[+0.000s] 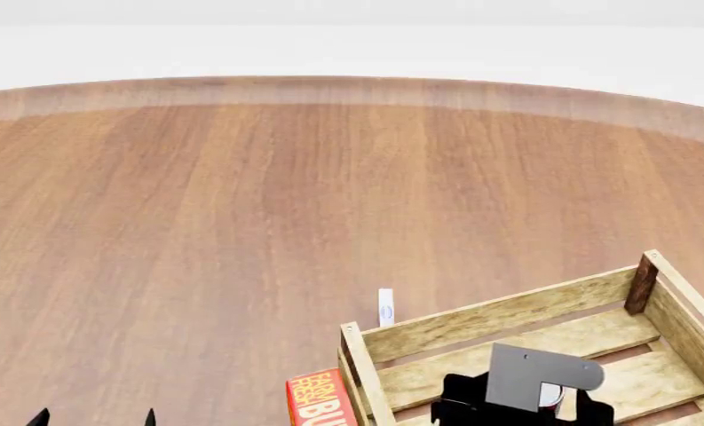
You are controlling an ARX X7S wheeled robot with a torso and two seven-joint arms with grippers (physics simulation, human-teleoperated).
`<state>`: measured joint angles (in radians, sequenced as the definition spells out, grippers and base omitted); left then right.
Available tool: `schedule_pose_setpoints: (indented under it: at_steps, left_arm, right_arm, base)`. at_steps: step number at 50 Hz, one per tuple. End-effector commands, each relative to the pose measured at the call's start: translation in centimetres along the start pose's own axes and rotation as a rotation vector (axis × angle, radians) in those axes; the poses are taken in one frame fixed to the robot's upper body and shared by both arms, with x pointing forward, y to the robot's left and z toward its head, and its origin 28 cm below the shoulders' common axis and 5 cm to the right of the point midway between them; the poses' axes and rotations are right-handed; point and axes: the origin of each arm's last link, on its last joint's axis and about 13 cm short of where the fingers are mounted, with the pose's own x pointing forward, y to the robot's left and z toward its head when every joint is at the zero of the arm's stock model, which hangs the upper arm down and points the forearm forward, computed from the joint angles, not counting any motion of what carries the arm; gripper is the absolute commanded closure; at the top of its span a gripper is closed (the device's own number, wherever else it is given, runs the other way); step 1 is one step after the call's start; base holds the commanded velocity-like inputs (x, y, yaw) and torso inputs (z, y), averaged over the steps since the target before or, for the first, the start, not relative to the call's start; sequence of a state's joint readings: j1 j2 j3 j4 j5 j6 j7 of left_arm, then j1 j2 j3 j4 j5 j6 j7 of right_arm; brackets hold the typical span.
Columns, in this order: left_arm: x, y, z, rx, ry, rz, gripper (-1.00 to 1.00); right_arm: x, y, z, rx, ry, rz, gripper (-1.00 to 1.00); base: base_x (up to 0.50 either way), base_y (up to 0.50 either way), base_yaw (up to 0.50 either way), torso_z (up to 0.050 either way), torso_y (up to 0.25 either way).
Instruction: Pick up the tomato sauce, and put it in the wooden tray.
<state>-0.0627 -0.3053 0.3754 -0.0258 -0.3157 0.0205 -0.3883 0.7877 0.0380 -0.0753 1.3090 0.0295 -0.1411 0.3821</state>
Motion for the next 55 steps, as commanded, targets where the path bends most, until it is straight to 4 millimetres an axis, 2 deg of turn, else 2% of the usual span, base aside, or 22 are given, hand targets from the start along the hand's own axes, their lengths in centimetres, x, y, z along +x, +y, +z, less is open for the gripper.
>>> schedule_pose_setpoints:
  at_steps: [1, 29, 43, 55]
  left_arm:
    - [0.1, -0.1, 0.1, -0.002, -0.023, -0.003, -1.00]
    - [0.0, -0.1, 0.2, -0.004, -0.025, -0.001, -1.00]
    - [0.0, -0.1, 0.2, -0.003, -0.025, -0.001, -1.00]
    - [0.0, -0.1, 0.2, -0.003, -0.025, -0.002, -1.00]
  right_arm:
    - [-0.2, 0.5, 0.0, 0.023, -0.006, 0.031, -1.00]
    - [-0.4, 0.5, 1.1, 0.168, -0.239, 0.079, -1.00]
    - [-3.5, -0.6, 3.0, 0.195, -0.323, 0.105, -1.00]
    - [-7.6, -1.9, 4.7, 0.243, -0.422, 0.176, -1.00]
  base:
    - [0.00, 0.00, 0.00, 0.000, 0.000]
    - [0.00, 0.00, 0.00, 0.000, 0.000]
    - [0.00, 0.00, 0.00, 0.000, 0.000]
    - [0.00, 0.00, 0.00, 0.000, 0.000]
